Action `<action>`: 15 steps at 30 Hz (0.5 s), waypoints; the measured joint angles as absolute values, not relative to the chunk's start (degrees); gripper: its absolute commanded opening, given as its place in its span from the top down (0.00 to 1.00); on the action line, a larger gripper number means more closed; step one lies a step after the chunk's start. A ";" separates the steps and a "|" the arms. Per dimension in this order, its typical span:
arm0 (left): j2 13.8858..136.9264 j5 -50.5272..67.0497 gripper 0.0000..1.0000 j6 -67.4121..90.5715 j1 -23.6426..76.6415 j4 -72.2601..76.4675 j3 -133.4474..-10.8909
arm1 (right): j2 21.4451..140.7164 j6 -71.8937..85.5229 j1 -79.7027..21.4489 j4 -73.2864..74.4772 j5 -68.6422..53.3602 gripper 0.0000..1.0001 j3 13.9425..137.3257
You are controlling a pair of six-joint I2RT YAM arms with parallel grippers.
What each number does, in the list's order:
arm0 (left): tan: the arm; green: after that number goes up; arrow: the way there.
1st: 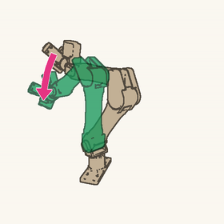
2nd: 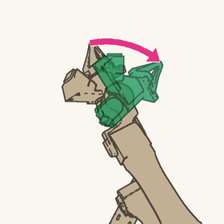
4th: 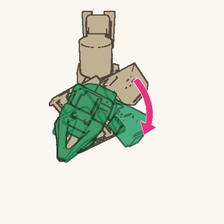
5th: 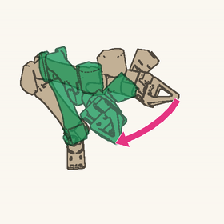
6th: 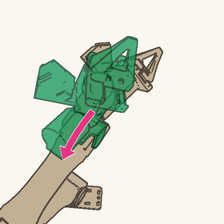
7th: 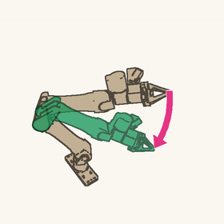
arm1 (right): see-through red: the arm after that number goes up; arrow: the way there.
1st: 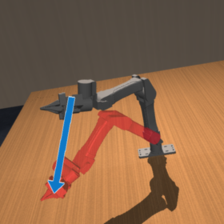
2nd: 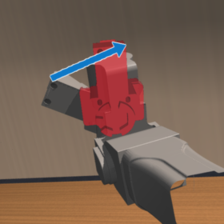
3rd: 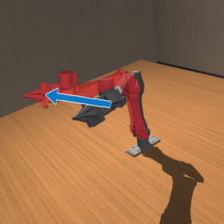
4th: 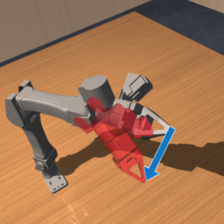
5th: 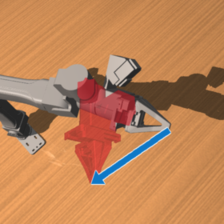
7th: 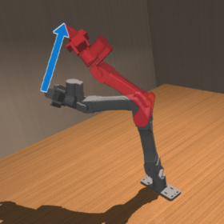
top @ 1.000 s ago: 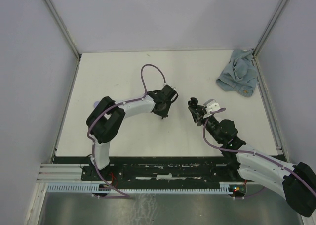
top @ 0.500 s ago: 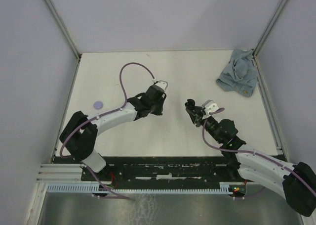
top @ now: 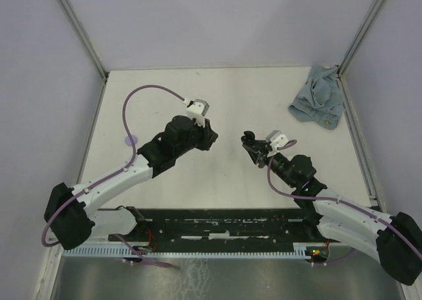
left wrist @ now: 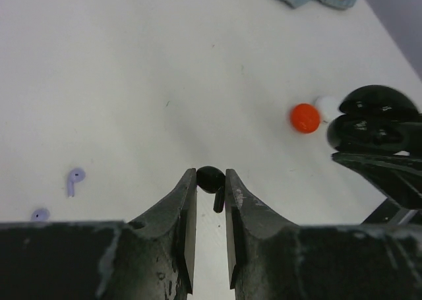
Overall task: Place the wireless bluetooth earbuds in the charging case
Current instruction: Place the earbud in the charging case.
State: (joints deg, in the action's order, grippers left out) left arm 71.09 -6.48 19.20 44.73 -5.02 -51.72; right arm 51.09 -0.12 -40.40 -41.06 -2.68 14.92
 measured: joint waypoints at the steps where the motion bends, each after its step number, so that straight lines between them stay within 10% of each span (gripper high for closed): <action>1: 69.76 -5.30 0.80 19.18 44.73 -4.05 -51.29 | 51.09 0.03 -40.40 -41.08 -3.07 0.98 14.94; 15: 61.60 8.14 0.79 18.59 46.87 8.78 -47.83 | 56.21 4.36 -40.42 -47.18 -10.72 0.98 16.99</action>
State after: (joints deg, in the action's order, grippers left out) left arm 61.60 8.14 18.59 46.87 8.78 -47.83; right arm 56.21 4.36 -40.42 -47.18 -10.72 16.99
